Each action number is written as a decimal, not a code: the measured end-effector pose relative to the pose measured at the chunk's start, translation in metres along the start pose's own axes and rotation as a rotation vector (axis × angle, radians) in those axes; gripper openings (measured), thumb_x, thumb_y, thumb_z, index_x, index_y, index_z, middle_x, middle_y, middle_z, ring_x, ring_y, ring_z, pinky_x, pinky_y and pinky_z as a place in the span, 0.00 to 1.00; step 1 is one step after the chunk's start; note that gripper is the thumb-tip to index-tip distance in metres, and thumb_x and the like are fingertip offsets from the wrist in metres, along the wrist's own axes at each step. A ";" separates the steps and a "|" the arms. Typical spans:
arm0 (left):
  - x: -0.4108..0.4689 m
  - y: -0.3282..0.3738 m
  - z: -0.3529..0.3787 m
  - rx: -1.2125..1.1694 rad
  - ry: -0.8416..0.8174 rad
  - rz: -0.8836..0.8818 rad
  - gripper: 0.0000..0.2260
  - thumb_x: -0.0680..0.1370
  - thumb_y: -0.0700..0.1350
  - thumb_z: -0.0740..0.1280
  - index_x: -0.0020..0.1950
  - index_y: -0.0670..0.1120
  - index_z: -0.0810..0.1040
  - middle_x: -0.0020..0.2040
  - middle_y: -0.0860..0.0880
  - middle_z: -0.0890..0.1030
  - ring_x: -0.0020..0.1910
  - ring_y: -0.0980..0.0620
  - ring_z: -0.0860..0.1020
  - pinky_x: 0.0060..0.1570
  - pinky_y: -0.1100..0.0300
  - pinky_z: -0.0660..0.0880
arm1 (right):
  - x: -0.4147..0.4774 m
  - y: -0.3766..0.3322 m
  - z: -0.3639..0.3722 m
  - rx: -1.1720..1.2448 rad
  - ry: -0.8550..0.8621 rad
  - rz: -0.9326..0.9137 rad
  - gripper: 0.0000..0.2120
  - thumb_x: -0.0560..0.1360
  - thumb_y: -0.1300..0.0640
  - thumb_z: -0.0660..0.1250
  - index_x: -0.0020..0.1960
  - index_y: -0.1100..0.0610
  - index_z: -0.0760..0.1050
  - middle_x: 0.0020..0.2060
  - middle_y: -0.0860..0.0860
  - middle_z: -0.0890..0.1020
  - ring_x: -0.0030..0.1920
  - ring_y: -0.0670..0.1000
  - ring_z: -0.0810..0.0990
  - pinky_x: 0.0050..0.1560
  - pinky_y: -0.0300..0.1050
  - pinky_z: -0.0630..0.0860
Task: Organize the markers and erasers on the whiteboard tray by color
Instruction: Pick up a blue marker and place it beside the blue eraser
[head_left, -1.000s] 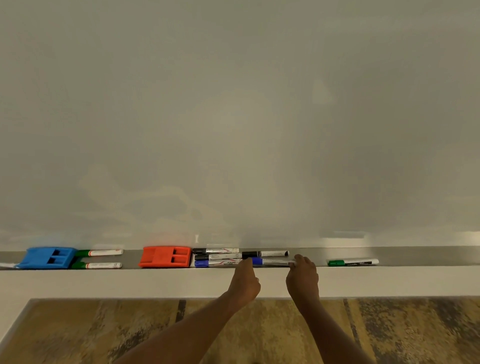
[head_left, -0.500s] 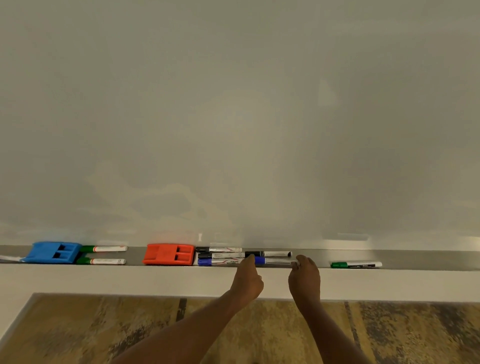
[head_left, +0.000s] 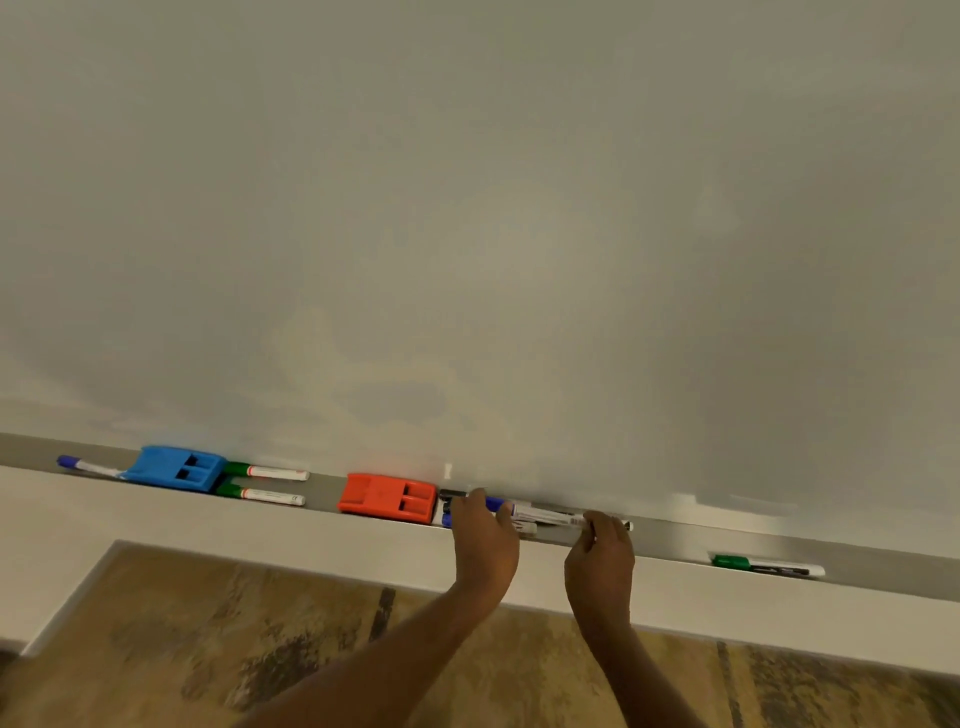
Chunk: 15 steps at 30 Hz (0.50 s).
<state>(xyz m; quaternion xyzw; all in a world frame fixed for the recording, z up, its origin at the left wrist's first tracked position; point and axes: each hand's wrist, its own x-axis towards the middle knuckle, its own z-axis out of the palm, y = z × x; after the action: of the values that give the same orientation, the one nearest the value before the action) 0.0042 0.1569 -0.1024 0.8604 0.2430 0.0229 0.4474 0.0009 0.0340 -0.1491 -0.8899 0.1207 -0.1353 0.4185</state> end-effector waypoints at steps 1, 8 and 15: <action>0.002 -0.002 -0.005 -0.017 0.029 -0.005 0.12 0.78 0.42 0.63 0.61 0.40 0.72 0.60 0.42 0.72 0.58 0.46 0.75 0.60 0.56 0.76 | -0.003 -0.005 0.003 0.005 -0.011 -0.016 0.08 0.76 0.70 0.61 0.49 0.61 0.77 0.44 0.56 0.80 0.46 0.55 0.76 0.48 0.43 0.71; 0.029 -0.029 -0.062 -0.092 0.174 -0.110 0.09 0.77 0.43 0.66 0.52 0.38 0.76 0.53 0.41 0.75 0.45 0.49 0.72 0.51 0.58 0.72 | -0.026 -0.051 0.043 0.014 -0.104 -0.141 0.07 0.73 0.71 0.65 0.50 0.64 0.78 0.45 0.60 0.81 0.48 0.60 0.77 0.51 0.54 0.76; 0.066 -0.062 -0.122 -0.253 0.307 -0.247 0.12 0.75 0.40 0.69 0.57 0.42 0.75 0.53 0.45 0.72 0.45 0.50 0.76 0.53 0.59 0.78 | -0.051 -0.106 0.090 0.053 -0.237 -0.240 0.09 0.73 0.70 0.66 0.51 0.62 0.79 0.47 0.57 0.82 0.48 0.57 0.78 0.52 0.56 0.77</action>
<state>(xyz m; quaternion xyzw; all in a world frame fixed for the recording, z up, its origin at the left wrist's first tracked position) 0.0060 0.3079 -0.0902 0.7475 0.4068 0.1288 0.5090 -0.0052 0.1810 -0.1292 -0.8962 -0.0402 -0.0818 0.4342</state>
